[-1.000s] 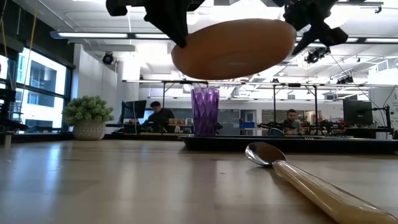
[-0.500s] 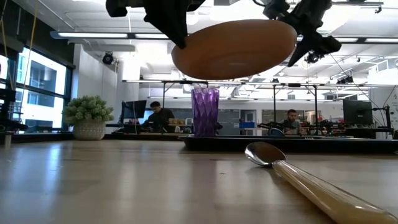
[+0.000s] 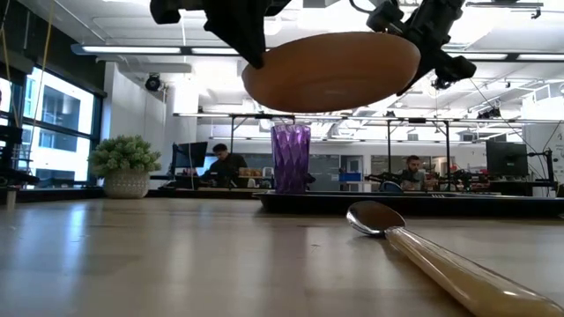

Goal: Pick and place plate/cup/fork/spoon on tray
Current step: Put the orange plate to the center of the black tray

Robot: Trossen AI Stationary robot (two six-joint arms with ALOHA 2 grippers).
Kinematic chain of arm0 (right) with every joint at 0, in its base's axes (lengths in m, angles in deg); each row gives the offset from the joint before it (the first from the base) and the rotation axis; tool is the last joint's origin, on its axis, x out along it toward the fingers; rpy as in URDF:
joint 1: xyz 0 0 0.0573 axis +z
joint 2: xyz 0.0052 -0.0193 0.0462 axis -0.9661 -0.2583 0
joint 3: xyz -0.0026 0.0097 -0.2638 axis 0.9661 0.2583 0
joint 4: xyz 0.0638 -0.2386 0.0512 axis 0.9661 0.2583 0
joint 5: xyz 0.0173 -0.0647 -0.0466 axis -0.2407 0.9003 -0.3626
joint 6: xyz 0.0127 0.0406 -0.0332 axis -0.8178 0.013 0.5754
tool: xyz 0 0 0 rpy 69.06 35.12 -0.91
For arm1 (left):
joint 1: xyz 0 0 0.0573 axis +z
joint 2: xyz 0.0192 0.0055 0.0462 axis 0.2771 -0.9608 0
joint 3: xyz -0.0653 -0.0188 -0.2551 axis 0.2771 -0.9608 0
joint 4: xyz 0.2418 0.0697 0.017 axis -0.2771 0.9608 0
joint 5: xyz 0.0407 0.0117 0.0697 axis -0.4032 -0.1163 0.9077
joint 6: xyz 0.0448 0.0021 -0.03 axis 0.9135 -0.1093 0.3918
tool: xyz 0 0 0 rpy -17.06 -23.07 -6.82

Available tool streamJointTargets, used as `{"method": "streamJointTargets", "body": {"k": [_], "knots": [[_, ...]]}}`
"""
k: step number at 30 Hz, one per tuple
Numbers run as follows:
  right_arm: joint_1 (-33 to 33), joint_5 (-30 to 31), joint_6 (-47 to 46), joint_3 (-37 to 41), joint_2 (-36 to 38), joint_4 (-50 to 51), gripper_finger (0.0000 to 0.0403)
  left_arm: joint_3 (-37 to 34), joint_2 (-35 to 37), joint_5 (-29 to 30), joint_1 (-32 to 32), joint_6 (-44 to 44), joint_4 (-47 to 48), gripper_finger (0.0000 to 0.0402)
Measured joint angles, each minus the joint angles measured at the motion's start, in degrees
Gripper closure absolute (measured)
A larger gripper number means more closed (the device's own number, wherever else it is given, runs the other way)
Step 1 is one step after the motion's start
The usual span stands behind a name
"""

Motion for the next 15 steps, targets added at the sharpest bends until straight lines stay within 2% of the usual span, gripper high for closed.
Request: {"method": "streamJointTargets", "body": {"k": [7, 15], "knots": [[0.0, -0.1, -0.3, 0.0, 0.0, 0.0, 0.0396, 0.0, 0.0, 3.6, -0.1, 0.2, -0.2, 0.0377], [0.0, -0.3, -0.3, 0.0, 0.0, -0.2, 0.0401, 0.0, 0.0, 4.1, 0.0, -0.1, -0.2, 0.0329]]}}
